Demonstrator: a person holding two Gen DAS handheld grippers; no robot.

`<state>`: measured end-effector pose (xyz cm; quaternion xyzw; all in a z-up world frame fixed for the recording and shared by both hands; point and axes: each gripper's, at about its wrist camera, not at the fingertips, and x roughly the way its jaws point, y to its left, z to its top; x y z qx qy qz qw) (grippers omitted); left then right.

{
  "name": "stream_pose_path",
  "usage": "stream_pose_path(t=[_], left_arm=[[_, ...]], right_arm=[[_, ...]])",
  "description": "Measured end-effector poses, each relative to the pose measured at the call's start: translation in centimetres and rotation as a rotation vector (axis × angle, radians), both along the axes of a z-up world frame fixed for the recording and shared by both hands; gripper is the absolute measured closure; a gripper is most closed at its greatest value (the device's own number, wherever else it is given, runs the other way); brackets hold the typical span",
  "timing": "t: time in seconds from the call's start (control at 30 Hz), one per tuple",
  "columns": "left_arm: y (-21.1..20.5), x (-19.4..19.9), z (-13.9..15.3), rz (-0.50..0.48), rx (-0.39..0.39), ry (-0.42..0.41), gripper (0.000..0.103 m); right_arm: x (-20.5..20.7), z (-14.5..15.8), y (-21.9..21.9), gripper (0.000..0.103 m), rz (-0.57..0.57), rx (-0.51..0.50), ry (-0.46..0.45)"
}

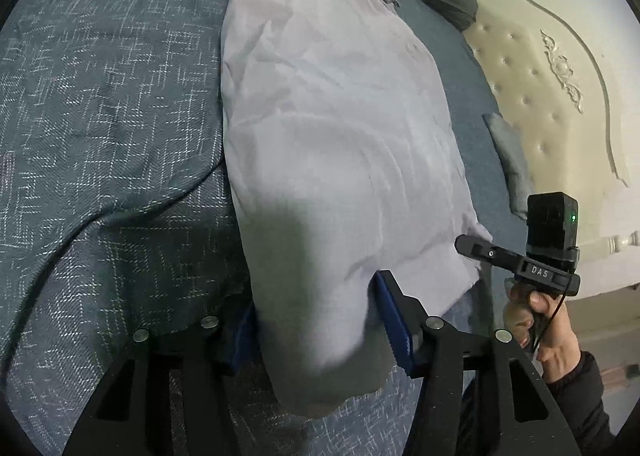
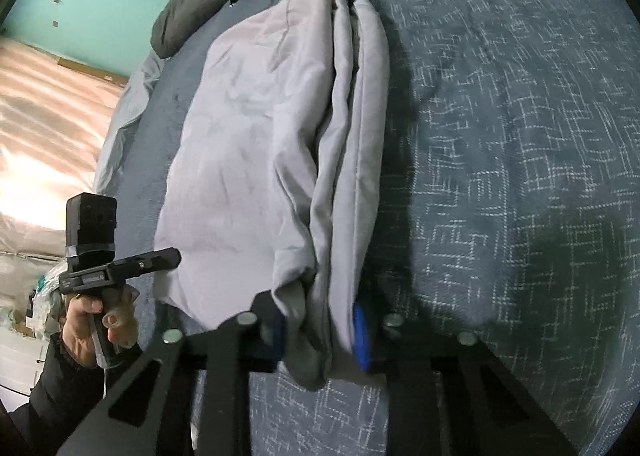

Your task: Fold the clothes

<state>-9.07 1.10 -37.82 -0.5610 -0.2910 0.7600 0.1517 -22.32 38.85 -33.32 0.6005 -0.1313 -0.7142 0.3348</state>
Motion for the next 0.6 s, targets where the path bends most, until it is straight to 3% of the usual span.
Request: stream_pose_path(t=[0.13, 0.27, 0.33, 0.4, 0.6], left_arm=[[0.5, -3.3, -0.8, -0.002, 0.005, 0.005, 0.044], [-0.8, -2.7, -1.0, -0.013, 0.006, 0.000, 0.046], [-1.1, -2.9, -1.2, -0.009, 0.007, -0.007, 0.048], [-1.3, -3.2, -1.0, 0.001, 0.022, -0.007, 0.050], [-2.6, -2.0, -0.2, -0.003, 0.012, -0.004, 0.050]], right_arm=[[-0.1, 0.9, -0.8, 0.088, 0.018, -0.009, 0.024], [-0.4, 1.2, -1.5, 0.087, 0.036, 0.016, 0.014], [-0.8, 0.7, -1.8, 0.076, 0.039, 0.039, -0.009], [-1.3, 0.2, -1.9, 0.055, 0.021, 0.063, -0.039], [-2.6, -1.3, -2.9, 0.042, 0.030, 0.055, -0.088]])
